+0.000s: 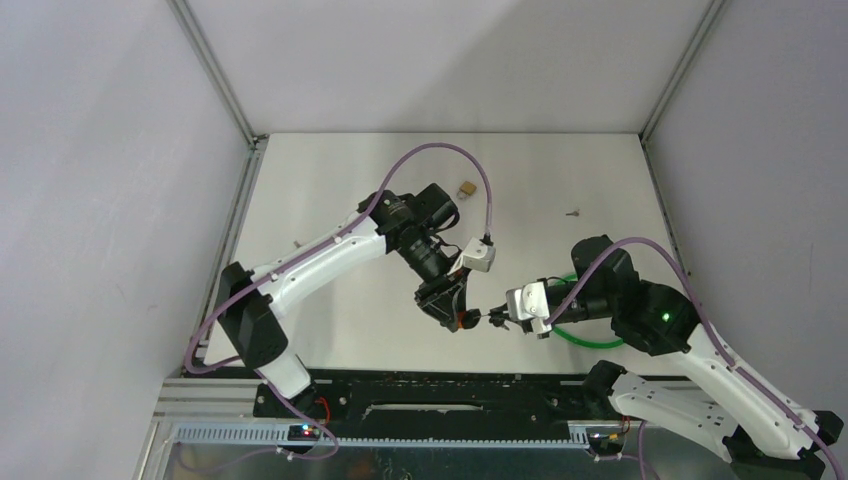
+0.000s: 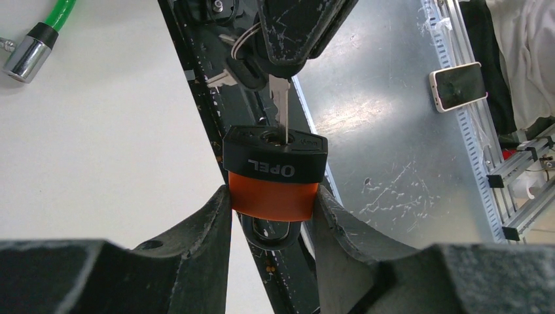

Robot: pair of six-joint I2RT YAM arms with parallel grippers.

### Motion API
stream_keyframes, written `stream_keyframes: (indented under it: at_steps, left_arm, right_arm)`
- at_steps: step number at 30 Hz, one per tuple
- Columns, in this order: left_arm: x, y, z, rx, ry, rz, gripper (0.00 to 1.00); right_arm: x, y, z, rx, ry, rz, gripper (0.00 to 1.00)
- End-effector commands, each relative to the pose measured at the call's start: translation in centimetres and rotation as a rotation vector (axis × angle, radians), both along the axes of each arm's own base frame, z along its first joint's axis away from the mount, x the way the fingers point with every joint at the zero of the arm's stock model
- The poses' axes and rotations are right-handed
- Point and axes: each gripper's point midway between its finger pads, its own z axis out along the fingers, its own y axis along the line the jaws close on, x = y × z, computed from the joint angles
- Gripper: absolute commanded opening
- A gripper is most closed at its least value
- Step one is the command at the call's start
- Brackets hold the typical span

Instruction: Unlock with the key

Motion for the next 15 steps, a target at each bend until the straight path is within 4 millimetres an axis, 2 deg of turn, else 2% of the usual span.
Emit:
stream_keyframes:
  at_steps: [1, 15]
  left_arm:
    - [-0.13, -1.02, 3.36, -0.1, 0.01, -0.012, 0.0]
    - [-0.41, -1.04, 3.7, -0.108, 0.032, -0.016, 0.0]
  right_arm:
    - [0.08, 0.48, 1.1, 0.032, -0.04, 0.017, 0.0]
    - [0.01, 0.51, 0.58, 0.021, -0.05, 0.026, 0.0]
